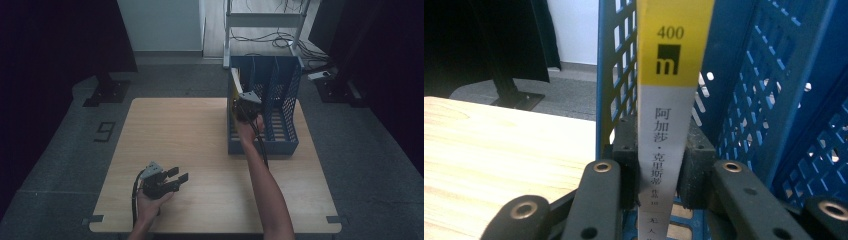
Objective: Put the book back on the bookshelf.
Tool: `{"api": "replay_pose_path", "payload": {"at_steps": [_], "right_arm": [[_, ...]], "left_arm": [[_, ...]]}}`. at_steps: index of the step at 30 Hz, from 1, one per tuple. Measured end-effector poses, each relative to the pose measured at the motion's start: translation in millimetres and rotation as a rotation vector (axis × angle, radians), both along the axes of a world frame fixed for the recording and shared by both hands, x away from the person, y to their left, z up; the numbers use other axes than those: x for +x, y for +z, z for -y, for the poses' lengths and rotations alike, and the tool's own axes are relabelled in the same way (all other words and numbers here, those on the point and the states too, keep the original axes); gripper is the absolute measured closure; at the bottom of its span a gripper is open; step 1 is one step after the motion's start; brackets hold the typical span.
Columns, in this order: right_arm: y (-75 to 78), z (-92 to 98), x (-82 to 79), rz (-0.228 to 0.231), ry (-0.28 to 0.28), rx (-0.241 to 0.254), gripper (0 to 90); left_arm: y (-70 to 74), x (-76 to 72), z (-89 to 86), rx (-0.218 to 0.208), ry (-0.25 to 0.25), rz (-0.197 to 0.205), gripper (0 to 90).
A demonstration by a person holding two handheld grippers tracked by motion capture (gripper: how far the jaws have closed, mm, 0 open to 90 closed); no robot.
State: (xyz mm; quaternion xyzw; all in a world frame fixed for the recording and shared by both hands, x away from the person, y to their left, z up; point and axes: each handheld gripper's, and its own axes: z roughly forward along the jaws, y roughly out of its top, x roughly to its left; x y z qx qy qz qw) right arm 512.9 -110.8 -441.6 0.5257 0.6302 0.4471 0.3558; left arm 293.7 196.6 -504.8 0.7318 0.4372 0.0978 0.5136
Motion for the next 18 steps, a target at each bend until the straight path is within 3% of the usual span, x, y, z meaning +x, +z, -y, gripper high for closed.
{"api": "replay_pose_path", "payload": {"at_steps": [5,18], "right_arm": [[2.2,-3.0,0.8,-0.017,0.004,0.017,74.3],[1.9,-10.9,-0.7,-0.004,0.025,0.016,70.3]], "left_arm": [[0.1,0.4,-0.3,0.001,0.001,0.002,45.4],[-0.2,0.5,-0.5,0.004,0.001,0.001,45.4]]}}
